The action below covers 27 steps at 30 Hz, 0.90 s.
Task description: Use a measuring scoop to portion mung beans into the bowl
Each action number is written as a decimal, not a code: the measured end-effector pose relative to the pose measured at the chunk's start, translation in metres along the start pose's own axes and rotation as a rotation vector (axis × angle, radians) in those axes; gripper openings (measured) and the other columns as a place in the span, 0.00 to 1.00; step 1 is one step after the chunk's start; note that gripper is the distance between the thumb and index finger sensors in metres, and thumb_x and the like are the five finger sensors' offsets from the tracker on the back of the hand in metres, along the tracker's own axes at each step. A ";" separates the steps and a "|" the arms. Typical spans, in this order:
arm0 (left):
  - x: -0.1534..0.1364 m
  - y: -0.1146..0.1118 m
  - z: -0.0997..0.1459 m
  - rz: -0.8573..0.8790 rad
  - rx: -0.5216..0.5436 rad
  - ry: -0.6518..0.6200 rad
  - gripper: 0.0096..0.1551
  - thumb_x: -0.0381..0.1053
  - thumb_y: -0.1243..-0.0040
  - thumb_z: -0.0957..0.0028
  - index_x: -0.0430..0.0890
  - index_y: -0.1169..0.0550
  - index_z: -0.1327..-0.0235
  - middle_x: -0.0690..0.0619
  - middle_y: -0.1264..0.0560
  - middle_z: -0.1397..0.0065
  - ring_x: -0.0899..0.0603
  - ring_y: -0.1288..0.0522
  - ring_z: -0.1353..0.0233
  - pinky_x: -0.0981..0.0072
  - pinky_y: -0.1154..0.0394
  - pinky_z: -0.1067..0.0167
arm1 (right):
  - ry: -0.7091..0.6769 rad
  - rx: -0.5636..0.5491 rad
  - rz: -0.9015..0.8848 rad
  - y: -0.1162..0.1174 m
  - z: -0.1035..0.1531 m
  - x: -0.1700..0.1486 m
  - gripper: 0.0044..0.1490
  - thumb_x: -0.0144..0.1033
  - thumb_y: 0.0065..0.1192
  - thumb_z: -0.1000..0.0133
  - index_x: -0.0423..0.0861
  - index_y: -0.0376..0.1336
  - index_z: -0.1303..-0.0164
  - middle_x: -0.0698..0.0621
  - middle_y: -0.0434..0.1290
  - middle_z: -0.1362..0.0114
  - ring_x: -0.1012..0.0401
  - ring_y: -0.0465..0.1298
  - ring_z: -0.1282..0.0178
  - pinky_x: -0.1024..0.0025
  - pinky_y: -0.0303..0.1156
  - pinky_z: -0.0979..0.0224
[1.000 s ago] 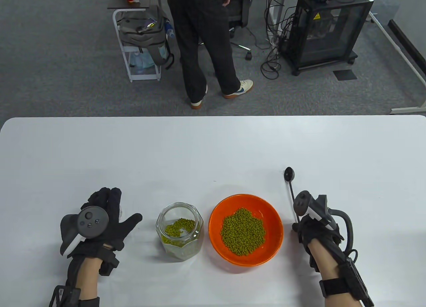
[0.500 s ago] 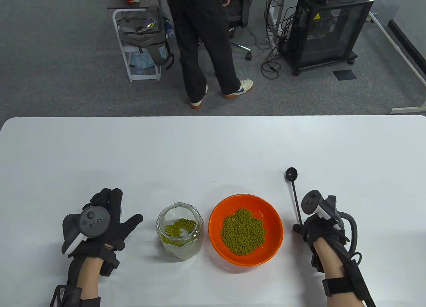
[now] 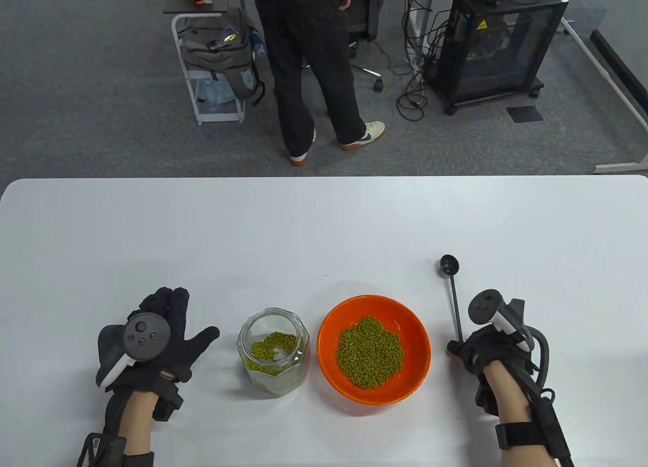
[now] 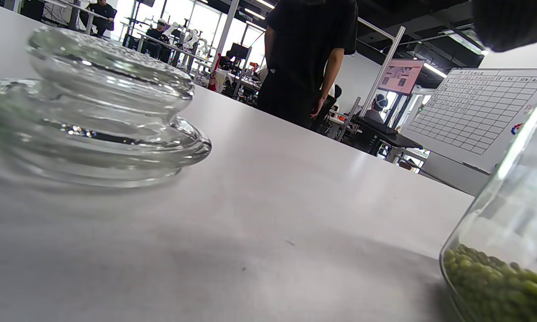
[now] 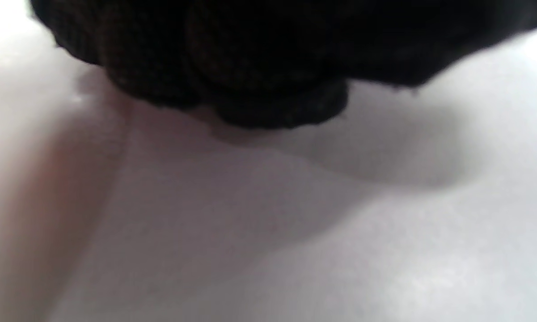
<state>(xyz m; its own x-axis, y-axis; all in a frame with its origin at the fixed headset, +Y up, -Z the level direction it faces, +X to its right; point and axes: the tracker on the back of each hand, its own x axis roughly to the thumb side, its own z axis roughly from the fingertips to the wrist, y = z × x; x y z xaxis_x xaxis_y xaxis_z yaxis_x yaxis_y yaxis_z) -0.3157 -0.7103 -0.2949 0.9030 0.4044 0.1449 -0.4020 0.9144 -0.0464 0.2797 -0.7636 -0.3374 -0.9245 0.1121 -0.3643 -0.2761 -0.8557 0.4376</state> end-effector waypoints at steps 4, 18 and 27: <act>0.000 -0.001 0.000 -0.001 -0.002 0.001 0.63 0.81 0.47 0.46 0.41 0.52 0.17 0.32 0.58 0.16 0.19 0.57 0.18 0.17 0.59 0.30 | -0.003 -0.001 0.003 0.000 0.000 0.000 0.29 0.64 0.64 0.49 0.47 0.80 0.76 0.51 0.86 0.71 0.60 0.83 0.82 0.63 0.81 0.69; 0.001 0.005 0.002 -0.014 0.034 -0.019 0.62 0.81 0.47 0.46 0.40 0.51 0.17 0.32 0.58 0.15 0.19 0.57 0.18 0.18 0.59 0.29 | -0.139 -0.246 -0.112 -0.030 0.034 0.008 0.32 0.64 0.64 0.50 0.46 0.80 0.64 0.48 0.86 0.62 0.58 0.85 0.73 0.61 0.82 0.62; -0.001 0.010 0.005 -0.027 0.064 -0.011 0.62 0.81 0.47 0.46 0.40 0.50 0.17 0.32 0.57 0.15 0.19 0.57 0.18 0.18 0.59 0.29 | -0.310 -0.542 -0.171 -0.043 0.063 0.022 0.35 0.62 0.64 0.49 0.46 0.75 0.46 0.44 0.84 0.46 0.52 0.85 0.57 0.55 0.81 0.51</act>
<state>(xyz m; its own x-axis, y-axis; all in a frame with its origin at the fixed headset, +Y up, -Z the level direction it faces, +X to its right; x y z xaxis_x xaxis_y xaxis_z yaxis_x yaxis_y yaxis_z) -0.3215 -0.7016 -0.2908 0.9119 0.3794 0.1565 -0.3872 0.9218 0.0212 0.2547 -0.6922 -0.3123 -0.9347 0.3405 -0.1018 -0.3293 -0.9375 -0.1122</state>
